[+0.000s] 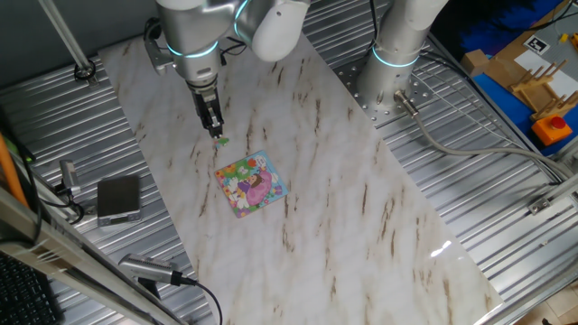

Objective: Assemble one piece of a puzzle

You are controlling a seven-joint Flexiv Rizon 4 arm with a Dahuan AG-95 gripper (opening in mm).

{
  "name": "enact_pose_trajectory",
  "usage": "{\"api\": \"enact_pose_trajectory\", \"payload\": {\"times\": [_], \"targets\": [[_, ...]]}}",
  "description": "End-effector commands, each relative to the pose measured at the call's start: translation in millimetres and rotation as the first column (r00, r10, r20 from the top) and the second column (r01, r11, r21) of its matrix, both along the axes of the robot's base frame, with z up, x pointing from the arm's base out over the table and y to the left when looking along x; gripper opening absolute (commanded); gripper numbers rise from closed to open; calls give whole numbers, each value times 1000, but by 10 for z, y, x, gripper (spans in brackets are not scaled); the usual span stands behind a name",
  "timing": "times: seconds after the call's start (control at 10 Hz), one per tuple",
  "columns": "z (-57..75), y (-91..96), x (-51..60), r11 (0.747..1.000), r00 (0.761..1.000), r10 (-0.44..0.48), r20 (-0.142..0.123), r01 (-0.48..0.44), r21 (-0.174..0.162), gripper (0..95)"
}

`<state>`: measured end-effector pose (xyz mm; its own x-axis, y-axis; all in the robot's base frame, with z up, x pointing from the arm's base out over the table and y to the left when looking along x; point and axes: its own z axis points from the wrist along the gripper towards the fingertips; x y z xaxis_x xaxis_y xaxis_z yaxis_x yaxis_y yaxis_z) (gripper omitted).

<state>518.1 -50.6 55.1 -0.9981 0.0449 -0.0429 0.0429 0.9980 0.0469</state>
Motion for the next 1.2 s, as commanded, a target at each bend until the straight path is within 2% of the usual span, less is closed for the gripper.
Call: {"api": "enact_pose_trajectory", "payload": {"times": [0.1,0.3,0.4,0.5,1.0,1.1,1.2], "targets": [[-18,-5,-16,1000,1000,-1,1,1,-2,380],[-37,-5,-26,1000,1000,-1,4,1,-2,380],[-39,-4,-28,1000,1000,1,3,-1,-3,190],[-40,-4,-28,1000,1000,1,-4,-1,-6,190],[-29,-8,-33,1000,1000,26,0,-26,-11,190],[-29,-8,-33,999,999,39,2,-39,-12,380],[-29,-8,-33,999,999,47,1,-47,-12,380]]}}
